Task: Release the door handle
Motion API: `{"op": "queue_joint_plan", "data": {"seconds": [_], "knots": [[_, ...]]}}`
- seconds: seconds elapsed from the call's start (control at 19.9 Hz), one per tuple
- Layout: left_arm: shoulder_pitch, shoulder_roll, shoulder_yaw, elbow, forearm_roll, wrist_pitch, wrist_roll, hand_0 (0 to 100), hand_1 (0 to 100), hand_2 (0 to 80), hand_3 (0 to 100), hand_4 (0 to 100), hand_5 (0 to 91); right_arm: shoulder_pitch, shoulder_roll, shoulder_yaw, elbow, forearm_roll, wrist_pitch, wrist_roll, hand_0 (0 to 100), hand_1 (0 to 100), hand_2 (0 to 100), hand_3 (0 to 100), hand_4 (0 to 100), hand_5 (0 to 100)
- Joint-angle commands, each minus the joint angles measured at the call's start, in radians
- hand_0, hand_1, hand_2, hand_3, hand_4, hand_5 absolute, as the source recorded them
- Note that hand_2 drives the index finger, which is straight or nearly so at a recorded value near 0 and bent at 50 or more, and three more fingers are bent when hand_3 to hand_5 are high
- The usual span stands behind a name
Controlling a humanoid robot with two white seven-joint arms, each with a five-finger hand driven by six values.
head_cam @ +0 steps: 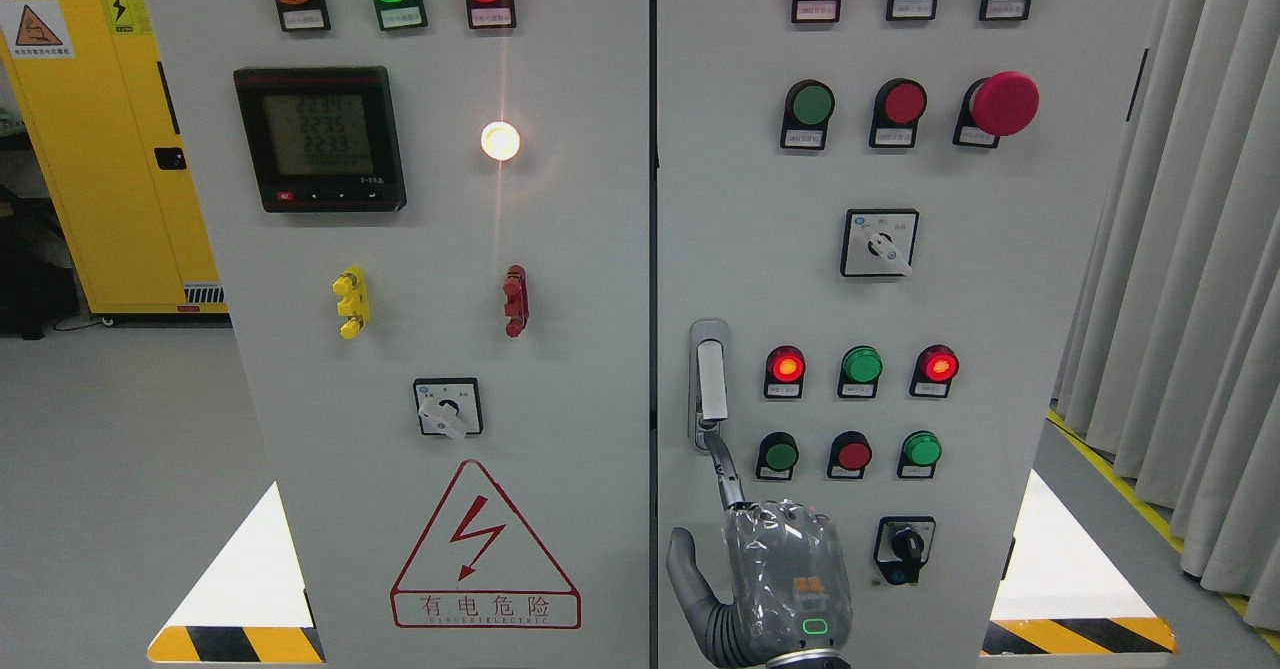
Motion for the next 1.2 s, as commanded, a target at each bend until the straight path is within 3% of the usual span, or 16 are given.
{"op": "queue_joint_plan", "data": {"seconds": [0.0,0.05,0.1,0.15,0.2,0.3,0.35,0.5,0.55,0.8,1.15], "knots": [[0.0,0.0,0.0,0.0,0.0,-0.001,0.0,12,56,0.0,0,0,0.0,-0.001,-0.002,0.002,-0.051,-0.003,-0.004,-0.003,68,35,15,100,100,100],[0.0,0.0,0.0,0.0,0.0,-0.001,0.0,12,56,0.0,0,0,0.0,-0.001,-0.002,0.003,-0.053,-0.003,-0.004,-0.003,69,35,18,100,100,100],[0.0,0.0,0.0,0.0,0.0,-0.001,0.0,12,56,0.0,0,0,0.0,-0.001,-0.002,0.002,-0.057,-0.003,-0.004,-0.001,69,35,30,100,100,100],[0.0,0.0,0.0,0.0,0.0,-0.001,0.0,12,56,0.0,0,0,0.0,-0.001,-0.002,0.0,-0.057,-0.003,-0.008,0.0,70,35,32,100,99,100],[0.0,0.0,0.0,0.0,0.0,-0.001,0.0,12,56,0.0,0,0,0.0,-0.001,-0.002,-0.001,-0.059,-0.006,-0.01,0.0,78,36,43,100,96,100],[0.0,0.0,0.0,0.0,0.0,-0.001,0.0,12,56,0.0,0,0,0.0,-0.001,-0.004,-0.007,-0.065,-0.009,-0.019,0.002,84,36,46,100,95,100],[0.0,0.0,0.0,0.0,0.0,-0.001,0.0,12,56,0.0,0,0,0.0,-0.001,-0.004,-0.012,-0.072,-0.012,-0.033,0.002,87,37,53,100,94,99],[0.0,0.0,0.0,0.0,0.0,-0.001,0.0,12,56,0.0,0,0,0.0,-0.007,-0.005,-0.044,-0.079,-0.012,-0.051,0.005,50,38,62,100,94,98],[0.0,0.0,0.0,0.0,0.0,-0.001,0.0,12,56,0.0,0,0,0.0,-0.013,-0.005,-0.053,-0.079,-0.012,-0.053,0.008,36,37,73,100,98,100],[0.0,0.0,0.0,0.0,0.0,-0.001,0.0,12,56,0.0,0,0,0.0,-0.039,-0.001,-0.066,-0.071,-0.013,-0.076,0.01,31,31,84,100,100,100],[0.0,0.0,0.0,0.0,0.0,-0.001,0.0,12,56,0.0,0,0,0.0,-0.086,0.005,-0.069,-0.039,-0.003,-0.068,0.005,28,24,90,100,100,100]]}}
